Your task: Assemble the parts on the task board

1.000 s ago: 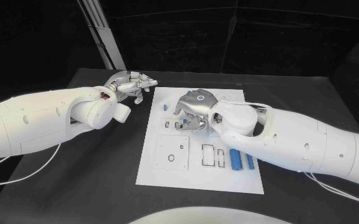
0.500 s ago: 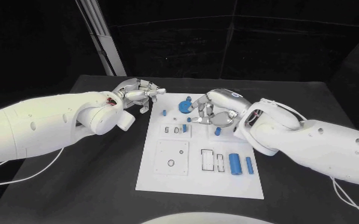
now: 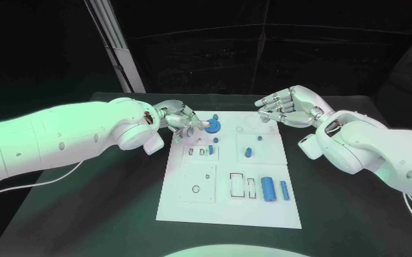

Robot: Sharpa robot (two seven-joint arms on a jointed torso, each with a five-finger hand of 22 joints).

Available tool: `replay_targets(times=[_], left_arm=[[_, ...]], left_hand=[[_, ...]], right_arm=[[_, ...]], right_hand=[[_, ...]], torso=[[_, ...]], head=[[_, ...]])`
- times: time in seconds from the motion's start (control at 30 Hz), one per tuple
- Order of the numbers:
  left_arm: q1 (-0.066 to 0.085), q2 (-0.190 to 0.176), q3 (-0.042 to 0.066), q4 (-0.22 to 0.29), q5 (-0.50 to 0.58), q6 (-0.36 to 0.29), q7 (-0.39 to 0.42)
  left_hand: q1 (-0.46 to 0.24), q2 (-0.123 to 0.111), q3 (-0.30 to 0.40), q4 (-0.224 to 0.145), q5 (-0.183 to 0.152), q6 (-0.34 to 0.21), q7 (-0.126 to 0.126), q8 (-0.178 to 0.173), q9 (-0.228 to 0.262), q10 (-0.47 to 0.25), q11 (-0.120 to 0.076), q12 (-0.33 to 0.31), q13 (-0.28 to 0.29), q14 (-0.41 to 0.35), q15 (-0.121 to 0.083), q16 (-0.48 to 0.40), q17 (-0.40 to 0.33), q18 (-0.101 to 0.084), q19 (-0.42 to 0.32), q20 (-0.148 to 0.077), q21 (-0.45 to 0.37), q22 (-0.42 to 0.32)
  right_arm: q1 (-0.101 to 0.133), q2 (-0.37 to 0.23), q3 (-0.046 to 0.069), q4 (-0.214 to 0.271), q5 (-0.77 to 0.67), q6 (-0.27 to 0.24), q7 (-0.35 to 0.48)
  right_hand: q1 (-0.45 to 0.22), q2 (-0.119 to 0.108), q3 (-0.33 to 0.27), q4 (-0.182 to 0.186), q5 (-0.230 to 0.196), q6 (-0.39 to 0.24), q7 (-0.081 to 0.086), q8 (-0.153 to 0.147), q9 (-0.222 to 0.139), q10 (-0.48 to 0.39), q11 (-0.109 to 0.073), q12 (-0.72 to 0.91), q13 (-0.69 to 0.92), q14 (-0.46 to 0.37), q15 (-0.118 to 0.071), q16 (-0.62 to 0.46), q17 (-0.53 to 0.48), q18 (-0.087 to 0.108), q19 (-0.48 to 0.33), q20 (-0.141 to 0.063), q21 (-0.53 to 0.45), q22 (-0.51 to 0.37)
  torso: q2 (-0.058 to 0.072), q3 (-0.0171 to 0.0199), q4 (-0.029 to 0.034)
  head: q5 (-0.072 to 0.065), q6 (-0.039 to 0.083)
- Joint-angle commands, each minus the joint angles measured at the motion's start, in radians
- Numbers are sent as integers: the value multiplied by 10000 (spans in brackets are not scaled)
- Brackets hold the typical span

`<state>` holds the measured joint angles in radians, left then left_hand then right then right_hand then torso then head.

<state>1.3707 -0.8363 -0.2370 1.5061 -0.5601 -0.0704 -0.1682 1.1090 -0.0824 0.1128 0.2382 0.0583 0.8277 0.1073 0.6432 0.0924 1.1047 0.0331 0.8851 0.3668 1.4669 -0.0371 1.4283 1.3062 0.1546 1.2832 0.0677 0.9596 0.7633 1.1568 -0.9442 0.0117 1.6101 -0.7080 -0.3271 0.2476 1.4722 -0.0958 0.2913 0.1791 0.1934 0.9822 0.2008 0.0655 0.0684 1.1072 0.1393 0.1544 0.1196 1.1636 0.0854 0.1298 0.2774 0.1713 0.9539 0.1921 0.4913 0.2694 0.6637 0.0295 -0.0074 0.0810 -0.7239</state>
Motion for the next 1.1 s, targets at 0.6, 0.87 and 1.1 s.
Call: replay_targets(times=[0.6, 0.87, 1.1], left_arm=[[283, 1808, 14, -1267, -2661, 1906, -3029], [281, 2388, 16, -1826, -2218, 2514, -3158], [266, 2760, 16, -2264, -2138, 2977, -3298]], left_hand=[[-185, 586, -1154, 514, 23, 869, -553, 1146, 708, 718, -527, 790, 357, 932, -453, 1179, 2109, -522, 1337, -404, 2495, 3055], [-88, 615, -1275, 470, 24, 863, -591, 1262, 824, 770, -563, 855, 396, 957, -487, 1242, 2235, -571, 1427, -439, 2714, 3338], [-74, 612, -1291, 467, 23, 853, -592, 1270, 836, 769, -565, 859, 399, 956, -489, 1242, 2234, -574, 1430, -442, 2726, 3353]], right_arm=[[124, -119, 50, -344, 1643, 244, 547], [127, -54, 50, -385, 1578, 220, 535], [128, -3, 50, -425, 1552, 192, 552]], right_hand=[[-291, -64, 199, -529, 214, -178, 194, -40, -33, 122, 108, -532, -587, 494, 51, -641, -920, 94, 600, -81, -710, -601], [-336, -69, 317, -679, 637, -222, 218, -26, -24, 95, 132, -602, -585, 487, 68, -666, -1117, 88, 642, -78, -824, -689], [-448, -78, 308, -659, 683, -232, 228, -25, -23, 91, 144, -617, -584, 484, 85, -665, -1174, 81, 650, -63, -864, -719]], torso=[[8, -22, -19], [17, -33, 4], [23, -35, -2]], head=[[126, -23], [120, -60], [138, -124]])
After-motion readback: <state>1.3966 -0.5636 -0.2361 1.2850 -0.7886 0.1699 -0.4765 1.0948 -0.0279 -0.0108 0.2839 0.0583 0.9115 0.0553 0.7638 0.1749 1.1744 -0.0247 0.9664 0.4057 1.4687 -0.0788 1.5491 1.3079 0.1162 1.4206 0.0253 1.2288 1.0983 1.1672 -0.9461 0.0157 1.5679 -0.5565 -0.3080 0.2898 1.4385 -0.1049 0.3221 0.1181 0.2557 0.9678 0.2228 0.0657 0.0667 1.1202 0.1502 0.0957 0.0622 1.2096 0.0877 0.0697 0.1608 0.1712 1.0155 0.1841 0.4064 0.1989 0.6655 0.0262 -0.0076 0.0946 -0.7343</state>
